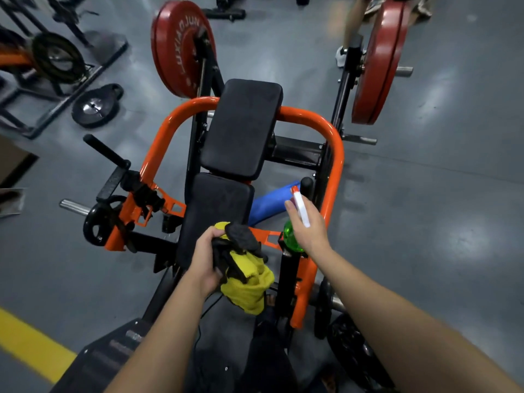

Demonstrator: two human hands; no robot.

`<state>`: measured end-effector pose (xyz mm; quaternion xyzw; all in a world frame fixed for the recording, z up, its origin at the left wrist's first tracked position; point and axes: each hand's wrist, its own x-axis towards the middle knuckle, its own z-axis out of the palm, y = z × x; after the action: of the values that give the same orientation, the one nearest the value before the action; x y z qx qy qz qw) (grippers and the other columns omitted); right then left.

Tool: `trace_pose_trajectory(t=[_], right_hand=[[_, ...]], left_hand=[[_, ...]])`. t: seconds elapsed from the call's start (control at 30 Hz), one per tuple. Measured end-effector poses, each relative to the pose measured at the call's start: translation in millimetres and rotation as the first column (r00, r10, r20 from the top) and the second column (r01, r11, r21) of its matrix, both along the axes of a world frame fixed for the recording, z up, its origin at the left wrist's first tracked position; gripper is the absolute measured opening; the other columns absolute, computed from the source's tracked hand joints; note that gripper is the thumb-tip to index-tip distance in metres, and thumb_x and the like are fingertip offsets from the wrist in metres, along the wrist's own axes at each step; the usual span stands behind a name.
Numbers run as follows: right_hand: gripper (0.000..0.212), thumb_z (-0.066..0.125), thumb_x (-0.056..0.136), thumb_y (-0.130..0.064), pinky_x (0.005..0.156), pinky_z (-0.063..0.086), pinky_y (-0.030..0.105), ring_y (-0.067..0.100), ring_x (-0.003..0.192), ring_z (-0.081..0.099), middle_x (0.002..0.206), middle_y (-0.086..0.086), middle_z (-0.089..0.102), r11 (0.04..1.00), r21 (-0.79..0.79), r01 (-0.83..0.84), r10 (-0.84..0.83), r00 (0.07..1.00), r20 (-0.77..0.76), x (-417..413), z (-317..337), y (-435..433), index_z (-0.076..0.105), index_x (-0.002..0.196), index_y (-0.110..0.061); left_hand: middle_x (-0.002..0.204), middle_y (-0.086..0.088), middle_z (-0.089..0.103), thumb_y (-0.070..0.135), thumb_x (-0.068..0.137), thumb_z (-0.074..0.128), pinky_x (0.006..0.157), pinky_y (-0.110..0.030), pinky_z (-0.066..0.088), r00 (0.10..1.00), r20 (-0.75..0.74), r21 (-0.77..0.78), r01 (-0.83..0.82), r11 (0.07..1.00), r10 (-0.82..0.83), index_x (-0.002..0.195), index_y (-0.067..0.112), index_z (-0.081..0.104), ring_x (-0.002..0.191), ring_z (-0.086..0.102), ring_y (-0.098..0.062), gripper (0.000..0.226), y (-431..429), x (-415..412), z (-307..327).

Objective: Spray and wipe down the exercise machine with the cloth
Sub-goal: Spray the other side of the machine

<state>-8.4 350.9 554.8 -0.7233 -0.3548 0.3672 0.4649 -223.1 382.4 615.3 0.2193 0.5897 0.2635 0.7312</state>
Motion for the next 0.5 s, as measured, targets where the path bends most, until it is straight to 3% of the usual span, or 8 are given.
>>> trace_pose_trajectory(t=[0.1,0.2,0.33,0.43,0.5], right_hand=[[0.041,0.060,0.102,-0.040,0.106,0.046,0.035,0.016,0.118,0.060,0.124,-0.005,0.065,1.000,-0.020,-0.008,0.008,1.000,0.011,0.3,-16.0,-1.5,0.058,0.140,-0.024],[0.040,0.057,0.095,-0.055,0.096,0.050,0.046,0.022,0.104,0.062,0.106,-0.009,0.064,0.999,-0.050,-0.001,0.003,0.999,0.050,1.3,-26.2,3.5,0.057,0.130,-0.035],[0.071,0.070,0.083,-0.062,0.107,0.043,0.040,0.018,0.123,0.048,0.126,-0.004,0.058,0.982,-0.183,-0.056,0.063,0.998,0.028,8.7,-30.1,4.4,0.048,0.143,-0.033],[0.095,0.082,0.068,-0.066,0.114,0.039,0.041,0.017,0.130,0.047,0.129,-0.003,0.061,0.978,-0.209,-0.023,0.035,0.998,0.053,15.1,-30.6,-14.3,0.045,0.147,-0.028],[0.102,0.087,0.068,-0.059,0.117,0.031,0.040,0.023,0.137,0.040,0.141,0.002,0.053,0.968,-0.248,-0.047,0.070,0.994,0.084,15.9,-29.8,-29.9,0.042,0.151,-0.021]], left_hand=[[0.096,-0.018,0.072,0.030,0.085,0.055,0.083,-0.040,0.055,1.000,0.011,-0.044,0.013,0.999,-0.013,0.097,0.004,0.074,0.080,0.072,-0.030,0.035,12.6,6.6,-7.0],[0.095,-0.019,0.072,0.028,0.088,0.052,0.077,-0.036,0.058,0.998,-0.006,-0.079,0.068,0.995,-0.068,0.100,0.002,0.072,0.080,0.071,-0.030,0.034,23.5,15.4,-12.8],[0.093,-0.019,0.074,0.026,0.091,0.050,0.067,-0.031,0.059,0.985,-0.023,-0.106,0.167,0.980,-0.170,0.097,0.001,0.074,0.075,0.073,-0.028,0.035,26.4,27.3,-11.4],[0.105,-0.021,0.073,0.027,0.091,0.049,0.072,-0.032,0.060,0.978,-0.013,-0.108,0.206,0.972,-0.209,0.115,-0.002,0.071,0.083,0.073,-0.029,0.044,20.0,30.8,-9.9],[0.100,-0.019,0.074,0.026,0.092,0.048,0.070,-0.031,0.059,0.977,-0.008,-0.102,0.210,0.972,-0.211,0.114,-0.001,0.070,0.079,0.072,-0.027,0.041,16.1,31.3,-8.6]])
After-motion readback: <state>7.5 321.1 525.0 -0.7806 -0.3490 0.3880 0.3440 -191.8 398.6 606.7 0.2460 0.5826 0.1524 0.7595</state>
